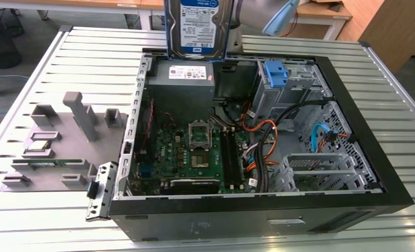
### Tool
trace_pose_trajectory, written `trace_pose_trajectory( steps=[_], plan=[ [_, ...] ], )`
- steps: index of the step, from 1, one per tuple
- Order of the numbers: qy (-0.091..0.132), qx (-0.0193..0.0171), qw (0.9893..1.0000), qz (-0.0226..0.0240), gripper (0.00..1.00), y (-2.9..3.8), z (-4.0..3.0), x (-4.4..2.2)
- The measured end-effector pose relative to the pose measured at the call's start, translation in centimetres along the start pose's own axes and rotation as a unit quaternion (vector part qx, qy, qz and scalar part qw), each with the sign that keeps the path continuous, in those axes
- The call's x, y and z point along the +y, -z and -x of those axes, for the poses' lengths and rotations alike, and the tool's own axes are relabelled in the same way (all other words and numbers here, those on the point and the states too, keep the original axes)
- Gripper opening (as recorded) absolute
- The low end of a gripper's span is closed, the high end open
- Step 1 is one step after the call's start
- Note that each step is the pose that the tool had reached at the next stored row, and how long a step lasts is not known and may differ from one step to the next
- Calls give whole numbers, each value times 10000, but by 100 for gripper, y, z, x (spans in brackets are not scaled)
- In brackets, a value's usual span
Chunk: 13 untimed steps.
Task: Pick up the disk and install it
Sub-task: 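Pick up the disk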
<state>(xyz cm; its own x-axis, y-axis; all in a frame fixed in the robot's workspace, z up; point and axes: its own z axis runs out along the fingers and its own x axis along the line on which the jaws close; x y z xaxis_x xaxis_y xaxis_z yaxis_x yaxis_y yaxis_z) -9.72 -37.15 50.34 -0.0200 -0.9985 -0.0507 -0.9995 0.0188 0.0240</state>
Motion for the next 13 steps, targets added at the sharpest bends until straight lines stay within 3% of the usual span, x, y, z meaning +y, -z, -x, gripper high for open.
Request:
trace_pose_trajectory(
  steps=[13],
  plan=[
    [0,0,10000,0,35,1,6,-140]
  ],
)
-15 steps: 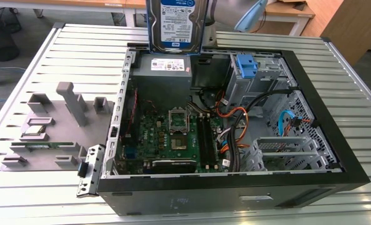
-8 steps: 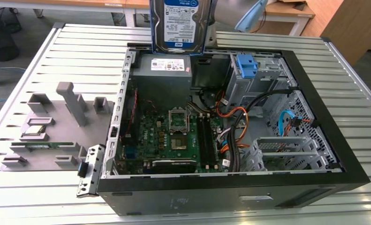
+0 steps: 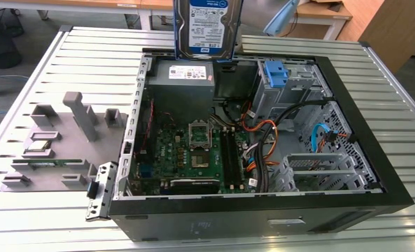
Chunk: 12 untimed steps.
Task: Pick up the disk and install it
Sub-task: 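Pick up the disk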
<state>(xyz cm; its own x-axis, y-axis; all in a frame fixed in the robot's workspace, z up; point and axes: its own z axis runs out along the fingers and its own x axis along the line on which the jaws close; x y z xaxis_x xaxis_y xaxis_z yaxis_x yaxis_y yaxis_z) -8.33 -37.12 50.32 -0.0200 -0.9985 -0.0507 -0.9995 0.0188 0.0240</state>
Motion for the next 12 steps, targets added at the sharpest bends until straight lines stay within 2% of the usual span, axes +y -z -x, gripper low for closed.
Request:
trace_pose_trajectory(
  steps=[3,12],
  plan=[
    [0,0,10000,0,35,0,0,-29],
    [0,10,10000,-1,35,1,-9,-34]
  ],
)
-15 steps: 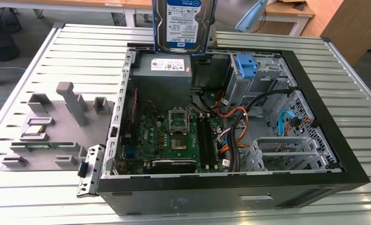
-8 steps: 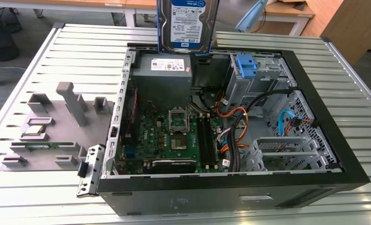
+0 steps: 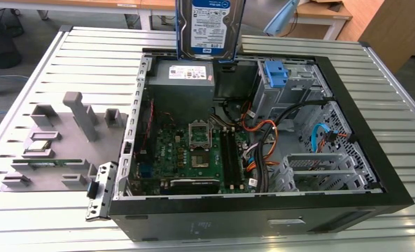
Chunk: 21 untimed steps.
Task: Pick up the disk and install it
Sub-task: 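Pick up the disk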
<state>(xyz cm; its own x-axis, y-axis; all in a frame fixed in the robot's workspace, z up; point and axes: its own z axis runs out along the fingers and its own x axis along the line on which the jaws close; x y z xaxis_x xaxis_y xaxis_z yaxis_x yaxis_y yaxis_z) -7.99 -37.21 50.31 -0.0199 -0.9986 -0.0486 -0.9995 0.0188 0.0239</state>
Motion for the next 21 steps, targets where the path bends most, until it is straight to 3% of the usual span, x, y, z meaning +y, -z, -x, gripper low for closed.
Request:
trace_pose_trajectory(
  steps=[21],
  plan=[
    [-2,77,10000,-1,35,6,-123,-7]
  ],
)
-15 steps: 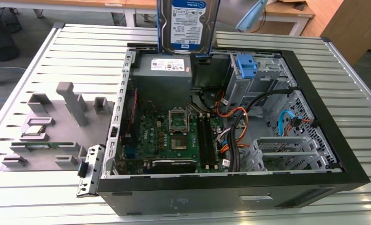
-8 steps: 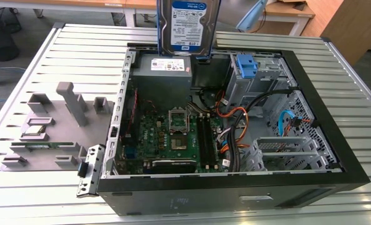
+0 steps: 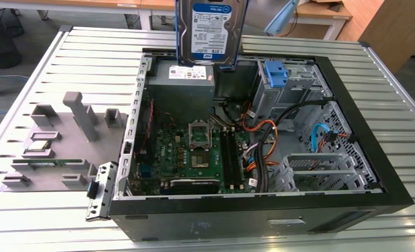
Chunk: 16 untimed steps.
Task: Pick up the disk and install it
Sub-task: 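Pick up the disk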
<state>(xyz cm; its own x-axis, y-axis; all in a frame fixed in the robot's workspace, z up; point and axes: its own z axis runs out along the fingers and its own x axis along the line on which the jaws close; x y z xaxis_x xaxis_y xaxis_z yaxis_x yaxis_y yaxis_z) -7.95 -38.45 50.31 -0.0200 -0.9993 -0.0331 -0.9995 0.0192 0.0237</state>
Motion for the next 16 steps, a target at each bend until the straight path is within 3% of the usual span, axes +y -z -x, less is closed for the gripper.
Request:
trace_pose_trajectory(
  steps=[16],
  plan=[
    [0,14,10000,0,35,2,-64,-3]
  ],
)
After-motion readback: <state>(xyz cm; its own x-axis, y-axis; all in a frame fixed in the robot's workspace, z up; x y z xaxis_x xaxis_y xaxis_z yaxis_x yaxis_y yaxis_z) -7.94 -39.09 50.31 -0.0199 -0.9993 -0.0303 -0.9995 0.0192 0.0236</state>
